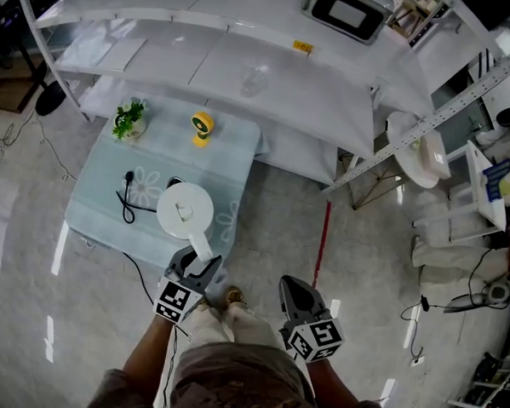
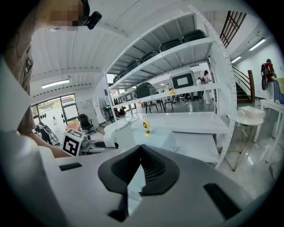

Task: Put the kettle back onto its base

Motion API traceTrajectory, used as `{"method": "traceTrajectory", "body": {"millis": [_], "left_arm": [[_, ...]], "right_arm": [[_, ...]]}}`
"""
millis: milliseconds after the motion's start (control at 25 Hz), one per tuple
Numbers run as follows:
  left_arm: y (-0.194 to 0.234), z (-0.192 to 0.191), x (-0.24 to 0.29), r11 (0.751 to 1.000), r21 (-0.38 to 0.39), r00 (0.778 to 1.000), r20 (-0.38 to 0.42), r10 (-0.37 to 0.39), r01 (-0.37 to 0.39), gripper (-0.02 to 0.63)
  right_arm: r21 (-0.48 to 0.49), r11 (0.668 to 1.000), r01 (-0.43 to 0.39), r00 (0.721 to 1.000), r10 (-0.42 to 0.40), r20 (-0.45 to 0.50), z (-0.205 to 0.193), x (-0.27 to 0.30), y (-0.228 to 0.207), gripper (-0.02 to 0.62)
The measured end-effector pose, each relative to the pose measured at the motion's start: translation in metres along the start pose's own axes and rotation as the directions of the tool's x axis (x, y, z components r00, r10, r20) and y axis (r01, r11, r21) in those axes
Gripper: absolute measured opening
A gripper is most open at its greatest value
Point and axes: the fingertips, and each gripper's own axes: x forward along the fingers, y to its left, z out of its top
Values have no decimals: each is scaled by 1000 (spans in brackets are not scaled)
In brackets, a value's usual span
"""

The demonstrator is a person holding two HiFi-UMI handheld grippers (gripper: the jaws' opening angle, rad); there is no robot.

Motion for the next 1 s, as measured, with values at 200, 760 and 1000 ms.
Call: {"method": "traceTrajectory", "body": {"millis": [200, 760, 1000], "left_arm": [[4, 8, -21, 999, -3, 999, 16, 36, -36, 172], [30, 73, -104, 978, -68, 975, 97, 201, -195, 183], [34, 117, -140, 956, -123, 936, 204, 288, -268, 183]], "right_arm": [[-15, 999, -46, 999, 47, 8, 3, 12, 11, -5], [-83, 977, -194, 976, 201, 79, 45, 41, 52, -5], [-125, 970, -207, 968, 222, 118, 68, 36, 54, -5]]}}
